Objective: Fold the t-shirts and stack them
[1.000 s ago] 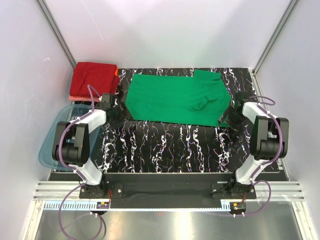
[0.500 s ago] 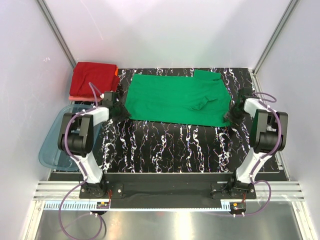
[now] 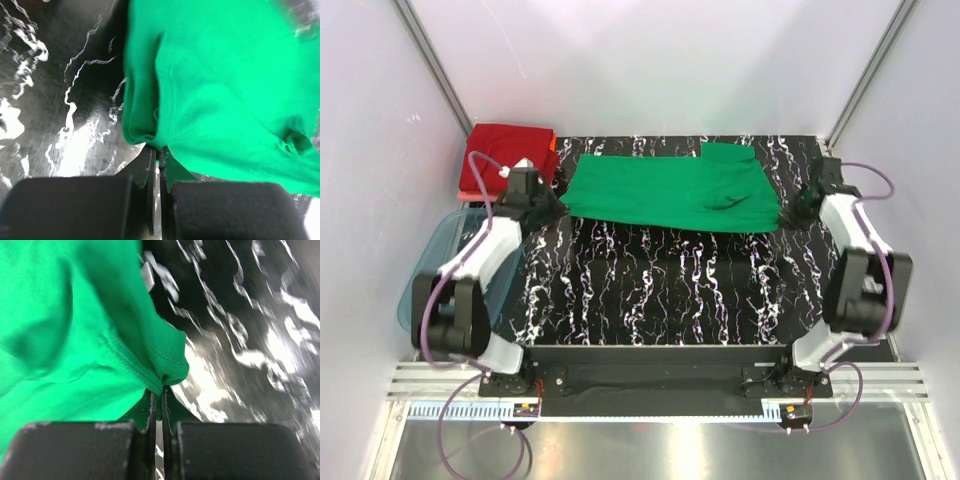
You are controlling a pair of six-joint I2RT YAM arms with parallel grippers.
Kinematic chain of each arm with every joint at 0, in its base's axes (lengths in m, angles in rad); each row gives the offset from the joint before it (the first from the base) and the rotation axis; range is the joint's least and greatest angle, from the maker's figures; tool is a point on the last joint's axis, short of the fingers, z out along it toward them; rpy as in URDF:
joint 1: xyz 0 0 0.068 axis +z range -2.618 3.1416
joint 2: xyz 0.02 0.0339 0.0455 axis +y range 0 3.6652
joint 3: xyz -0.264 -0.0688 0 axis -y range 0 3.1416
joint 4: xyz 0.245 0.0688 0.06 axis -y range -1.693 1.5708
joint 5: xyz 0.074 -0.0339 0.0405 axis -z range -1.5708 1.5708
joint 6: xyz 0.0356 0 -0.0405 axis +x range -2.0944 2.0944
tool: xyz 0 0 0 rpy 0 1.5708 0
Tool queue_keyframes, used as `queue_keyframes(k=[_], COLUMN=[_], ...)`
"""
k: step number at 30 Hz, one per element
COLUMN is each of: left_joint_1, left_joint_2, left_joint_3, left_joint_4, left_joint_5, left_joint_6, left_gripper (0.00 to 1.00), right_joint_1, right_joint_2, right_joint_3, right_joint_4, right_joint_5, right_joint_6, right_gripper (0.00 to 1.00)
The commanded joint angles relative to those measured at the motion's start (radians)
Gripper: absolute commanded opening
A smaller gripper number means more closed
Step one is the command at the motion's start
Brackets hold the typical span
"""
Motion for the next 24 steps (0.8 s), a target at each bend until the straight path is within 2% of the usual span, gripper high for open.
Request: queue_keyframes(k=[1, 2, 3, 6, 12, 14, 15, 16, 17, 18, 19, 22, 24], left_joint_1=[0.005, 0.003, 0.003, 0.005, 0.005, 0.005, 0.003, 0.005, 0.005, 0.005, 0.005, 0.003, 0.003], left_joint_2=[-0.144, -0.166, -0.207, -0.280, -0.426, -0.466, -0.503, -0.518, -0.534, -0.561, -0.574, -0.612, -0.621], left_joint_3=[-0.166, -0.217, -0.305, -0.440, -0.597, -0.620, -0.628, -0.628, -0.628, -0.615, -0.601, -0.492, -0.385], left_joint_4=[-0.010, 0.025, 0.044, 0.061, 0.070, 0.058, 0.052, 0.027, 0.017, 0.004, -0.029, -0.118, -0.181], left_joint_5=[-0.068, -0.059, -0.056, -0.056, -0.004, 0.022, 0.030, 0.047, 0.059, 0.073, 0.093, 0.122, 0.125], left_joint_6=[-0.010, -0.034, -0.044, -0.067, -0.104, -0.114, -0.113, -0.108, -0.105, -0.101, -0.082, -0.009, 0.040], left_gripper=[0.00, 0.00, 0.00, 0.00, 0.00, 0.05, 0.17, 0.24, 0.34, 0.43, 0.60, 0.74, 0.77], right_joint_1=[-0.002, -0.003, -0.003, -0.003, -0.005, -0.005, -0.005, -0.005, -0.005, -0.005, -0.005, -0.003, -0.003], right_joint_2=[-0.115, -0.128, -0.137, -0.145, -0.237, -0.292, -0.312, -0.335, -0.377, -0.398, -0.415, -0.470, -0.462], right_joint_3=[-0.162, -0.247, -0.282, -0.371, -0.463, -0.477, -0.480, -0.486, -0.486, -0.483, -0.469, -0.404, -0.351], right_joint_4=[-0.035, -0.003, 0.005, 0.016, 0.015, -0.002, -0.008, -0.018, -0.018, -0.021, -0.027, -0.025, -0.024], right_joint_5=[0.044, 0.044, 0.050, 0.068, 0.079, 0.072, 0.065, 0.059, 0.049, 0.045, 0.036, -0.014, -0.036], right_joint_6=[0.011, 0.032, 0.038, 0.048, 0.075, 0.084, 0.087, 0.090, 0.095, 0.098, 0.092, 0.040, 0.009], right_gripper=[0.00, 0.00, 0.00, 0.00, 0.00, 0.21, 0.40, 0.60, 0.90, 0.93, 0.94, 0.94, 0.94])
